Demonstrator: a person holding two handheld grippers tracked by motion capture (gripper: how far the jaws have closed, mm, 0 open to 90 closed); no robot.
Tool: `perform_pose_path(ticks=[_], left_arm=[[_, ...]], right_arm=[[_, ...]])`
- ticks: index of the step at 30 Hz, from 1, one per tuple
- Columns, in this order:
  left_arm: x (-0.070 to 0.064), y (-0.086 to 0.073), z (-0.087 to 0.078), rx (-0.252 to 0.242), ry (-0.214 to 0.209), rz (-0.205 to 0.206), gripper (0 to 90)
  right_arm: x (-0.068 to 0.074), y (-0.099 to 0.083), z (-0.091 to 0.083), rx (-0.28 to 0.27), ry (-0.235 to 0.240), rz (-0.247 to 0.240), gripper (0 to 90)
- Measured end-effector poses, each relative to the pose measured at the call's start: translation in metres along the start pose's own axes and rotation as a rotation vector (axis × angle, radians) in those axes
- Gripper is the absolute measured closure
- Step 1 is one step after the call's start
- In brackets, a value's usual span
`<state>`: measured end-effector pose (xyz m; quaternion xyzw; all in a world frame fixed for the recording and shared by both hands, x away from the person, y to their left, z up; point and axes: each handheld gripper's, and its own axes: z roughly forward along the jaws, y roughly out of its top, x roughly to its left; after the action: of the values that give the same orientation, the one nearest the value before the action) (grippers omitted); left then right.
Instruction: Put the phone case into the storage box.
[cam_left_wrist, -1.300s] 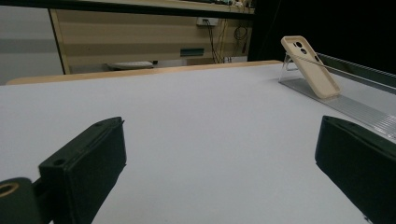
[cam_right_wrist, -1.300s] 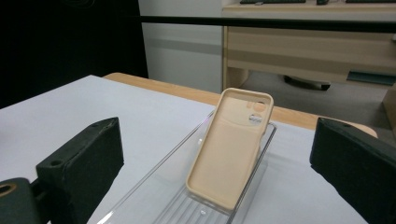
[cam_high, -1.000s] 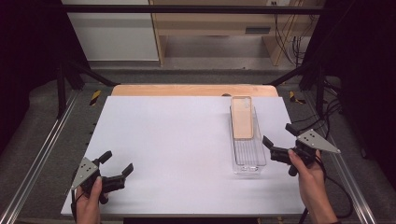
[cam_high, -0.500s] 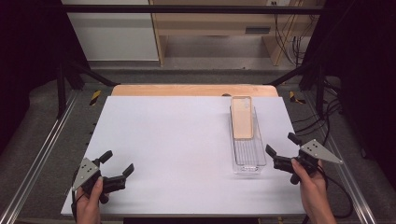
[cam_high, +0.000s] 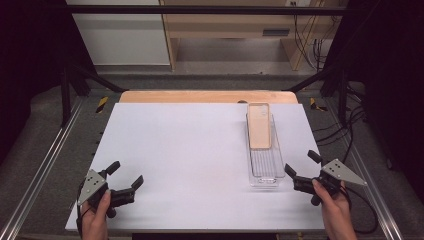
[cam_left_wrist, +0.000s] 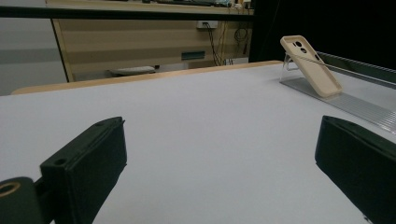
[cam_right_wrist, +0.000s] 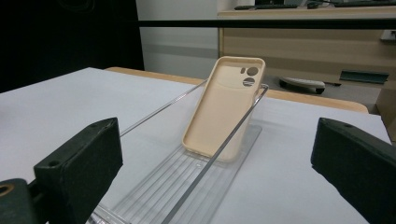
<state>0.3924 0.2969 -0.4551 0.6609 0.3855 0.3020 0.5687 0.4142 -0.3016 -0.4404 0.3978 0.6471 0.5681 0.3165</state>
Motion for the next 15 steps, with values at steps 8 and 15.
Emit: perform_pose_path(ticks=[8, 15], left_arm=[[0.0, 0.0, 0.0, -0.003, -0.003, 0.004, 2.1], [-0.001, 0.0, 0.0, -0.003, -0.003, 0.005, 2.1]], right_arm=[[0.003, -0.008, -0.002, -0.011, 0.01, -0.022, 2.4], [0.01, -0.015, -0.003, -0.033, 0.033, -0.052, 2.4]])
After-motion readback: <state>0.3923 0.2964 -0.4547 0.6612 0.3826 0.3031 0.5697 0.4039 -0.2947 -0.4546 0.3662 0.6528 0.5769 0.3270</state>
